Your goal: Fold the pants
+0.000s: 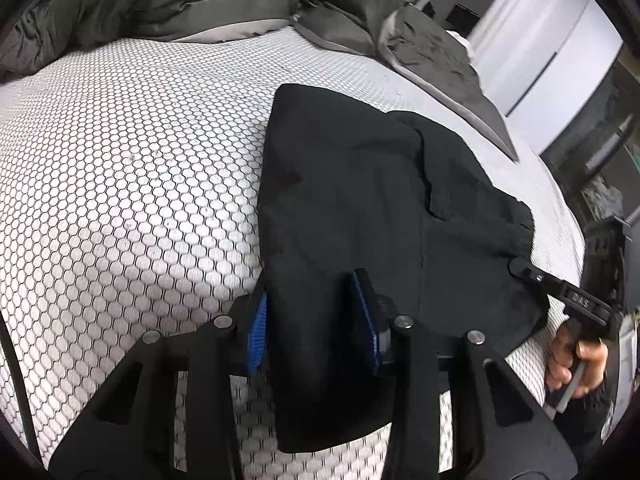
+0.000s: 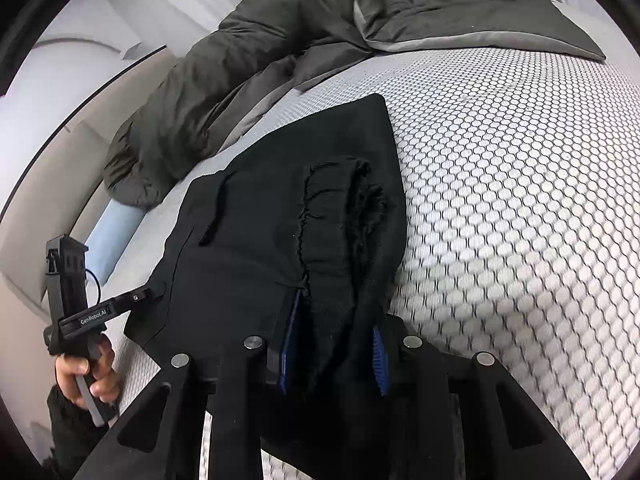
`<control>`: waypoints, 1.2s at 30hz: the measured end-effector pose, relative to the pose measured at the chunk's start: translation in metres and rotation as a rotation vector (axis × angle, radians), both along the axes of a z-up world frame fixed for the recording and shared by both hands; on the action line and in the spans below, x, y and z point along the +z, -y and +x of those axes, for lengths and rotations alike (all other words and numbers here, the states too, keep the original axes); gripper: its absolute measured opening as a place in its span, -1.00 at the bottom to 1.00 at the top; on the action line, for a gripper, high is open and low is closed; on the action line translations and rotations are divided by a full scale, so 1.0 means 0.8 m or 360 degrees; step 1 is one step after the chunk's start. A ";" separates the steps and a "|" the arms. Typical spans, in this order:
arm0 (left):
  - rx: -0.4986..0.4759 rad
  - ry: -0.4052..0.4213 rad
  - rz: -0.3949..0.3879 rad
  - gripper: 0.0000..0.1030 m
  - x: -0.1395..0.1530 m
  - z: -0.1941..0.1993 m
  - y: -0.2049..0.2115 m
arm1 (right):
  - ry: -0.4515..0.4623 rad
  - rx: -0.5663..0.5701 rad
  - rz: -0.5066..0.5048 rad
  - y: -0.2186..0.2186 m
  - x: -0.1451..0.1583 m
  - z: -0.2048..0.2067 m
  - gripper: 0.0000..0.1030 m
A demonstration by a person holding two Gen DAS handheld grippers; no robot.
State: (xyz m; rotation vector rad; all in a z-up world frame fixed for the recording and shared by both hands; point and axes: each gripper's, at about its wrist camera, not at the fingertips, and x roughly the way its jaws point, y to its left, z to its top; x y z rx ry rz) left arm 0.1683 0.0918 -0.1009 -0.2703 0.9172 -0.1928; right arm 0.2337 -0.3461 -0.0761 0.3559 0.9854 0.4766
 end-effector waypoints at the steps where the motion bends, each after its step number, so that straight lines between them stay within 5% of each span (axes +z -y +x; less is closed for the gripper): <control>1: 0.0013 -0.0001 0.0011 -0.31 0.002 0.000 0.002 | -0.0002 -0.0013 -0.0013 -0.001 0.002 0.002 -0.34; 4: 0.0040 0.0024 0.0096 -0.16 0.008 0.010 0.014 | 0.0069 -0.0048 -0.0126 -0.007 0.019 0.002 0.12; 8: 0.0071 0.0196 0.0241 0.56 0.026 -0.031 0.026 | 0.0291 -0.0075 -0.0230 -0.002 0.050 -0.027 0.72; 11: 0.0050 0.0375 0.0358 0.88 0.048 -0.068 0.041 | 0.0461 -0.0080 -0.0247 0.003 0.074 -0.059 0.96; 19: 0.0065 0.0767 0.0472 0.99 0.103 -0.151 0.068 | 0.0773 -0.0069 -0.0128 0.012 0.111 -0.132 1.00; 25: 0.0059 0.0767 0.0493 0.99 0.107 -0.178 0.067 | 0.0843 -0.0055 -0.0203 0.000 0.110 -0.169 1.00; 36: 0.0032 0.0754 0.0459 0.99 0.097 -0.167 0.073 | 0.0845 -0.0021 -0.0212 -0.018 0.098 -0.155 1.00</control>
